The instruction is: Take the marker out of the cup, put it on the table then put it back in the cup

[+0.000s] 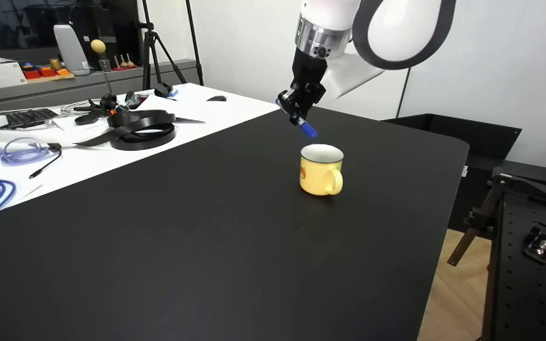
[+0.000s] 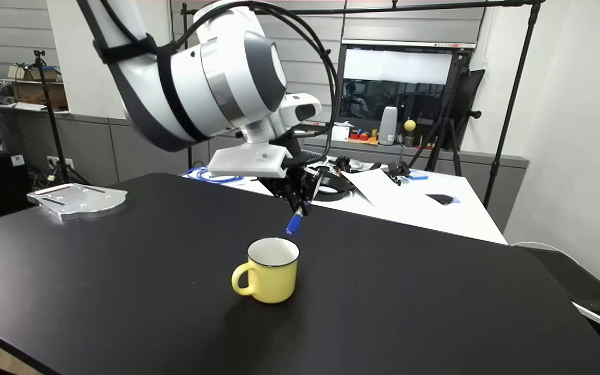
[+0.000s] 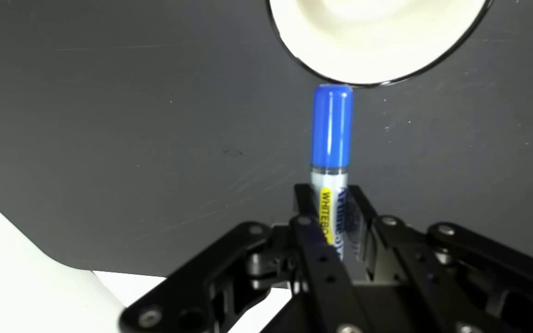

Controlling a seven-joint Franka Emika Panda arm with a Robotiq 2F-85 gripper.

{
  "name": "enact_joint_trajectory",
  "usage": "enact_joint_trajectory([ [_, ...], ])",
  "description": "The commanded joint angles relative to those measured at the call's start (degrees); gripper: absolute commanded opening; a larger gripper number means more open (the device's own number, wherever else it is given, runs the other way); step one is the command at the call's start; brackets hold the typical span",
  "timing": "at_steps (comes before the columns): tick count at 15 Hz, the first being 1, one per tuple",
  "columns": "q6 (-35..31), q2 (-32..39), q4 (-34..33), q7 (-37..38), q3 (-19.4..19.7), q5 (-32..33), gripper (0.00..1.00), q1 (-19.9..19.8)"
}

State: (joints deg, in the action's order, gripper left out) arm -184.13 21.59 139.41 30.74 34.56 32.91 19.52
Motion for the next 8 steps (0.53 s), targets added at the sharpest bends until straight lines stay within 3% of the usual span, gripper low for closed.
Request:
enact_joint_trajectory([
  [1,-3.24,1.92,3.12,2.68,5.74,-0.11,0.05,7.41],
  [8,-5.89,5.14,8.18,2.6,14.34,-2.95,0.05,19.06],
])
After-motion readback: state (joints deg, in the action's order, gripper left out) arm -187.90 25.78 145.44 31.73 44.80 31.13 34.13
